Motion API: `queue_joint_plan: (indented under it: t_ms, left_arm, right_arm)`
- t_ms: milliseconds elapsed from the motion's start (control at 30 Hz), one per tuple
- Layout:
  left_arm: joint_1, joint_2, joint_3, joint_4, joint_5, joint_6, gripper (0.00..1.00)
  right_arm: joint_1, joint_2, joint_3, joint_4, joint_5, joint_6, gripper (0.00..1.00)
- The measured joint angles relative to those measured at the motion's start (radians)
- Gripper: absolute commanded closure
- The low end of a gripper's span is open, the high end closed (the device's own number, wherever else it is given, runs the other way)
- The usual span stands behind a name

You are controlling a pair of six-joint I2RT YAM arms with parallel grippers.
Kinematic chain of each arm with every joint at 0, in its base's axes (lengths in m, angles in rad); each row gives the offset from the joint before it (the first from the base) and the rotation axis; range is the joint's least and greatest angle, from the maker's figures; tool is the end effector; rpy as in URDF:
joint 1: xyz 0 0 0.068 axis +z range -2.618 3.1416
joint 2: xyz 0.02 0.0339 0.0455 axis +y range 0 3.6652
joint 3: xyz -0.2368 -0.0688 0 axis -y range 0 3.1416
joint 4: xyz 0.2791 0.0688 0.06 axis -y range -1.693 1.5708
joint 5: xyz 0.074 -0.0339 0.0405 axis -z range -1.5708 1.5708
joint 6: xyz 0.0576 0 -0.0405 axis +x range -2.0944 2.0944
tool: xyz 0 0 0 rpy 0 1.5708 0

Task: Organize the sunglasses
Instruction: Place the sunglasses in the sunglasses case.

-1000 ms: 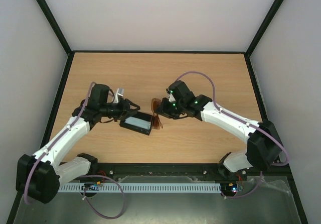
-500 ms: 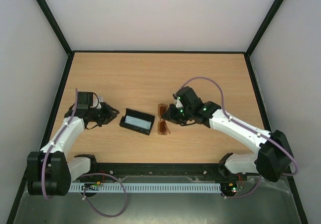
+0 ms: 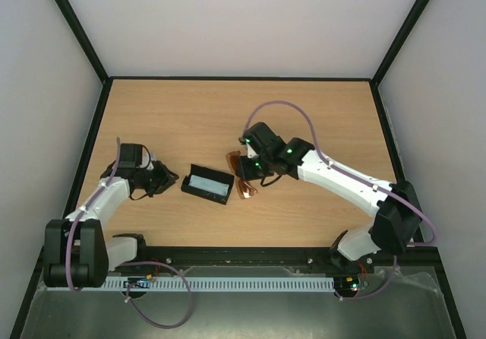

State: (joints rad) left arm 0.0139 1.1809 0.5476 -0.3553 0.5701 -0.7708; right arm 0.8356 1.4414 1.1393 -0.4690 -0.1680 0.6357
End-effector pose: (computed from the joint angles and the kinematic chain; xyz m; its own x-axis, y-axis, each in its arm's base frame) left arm 0.2582 -0.0275 0.1134 -0.7977 -0.5977 -0.0804 -0.3774 0.5987 -0.7065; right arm 0.2394 0.2791 0.2314 -0.8581 -0.0761 -0.5079 -0.3756 0.7675 0.5196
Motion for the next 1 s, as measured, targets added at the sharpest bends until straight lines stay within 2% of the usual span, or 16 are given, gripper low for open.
queue_joint_plan:
  t_ms: [133,433,667,1000]
  left_arm:
    - [0.02,-0.042,-0.022,-0.006,0.0,-0.003,0.76]
    - [0.037,-0.173,-0.089,-0.021,0.03,-0.043,0.76]
    - [0.037,-0.218,-0.117,-0.029,0.055,-0.066,0.77]
    - [0.037,-0.237,-0.121,-0.033,0.07,-0.076,0.77]
  right_arm:
    - [0.07,0.079,0.161,-0.066,0.068,-0.168,0.99]
    - [0.135,0.294,0.358,-0.151,0.166,-0.484,0.99]
    - [0.148,0.428,0.453,-0.159,0.192,-0.605,0.99]
    - [0.216,0.537,0.539,-0.165,0.194,-0.715,0.99]
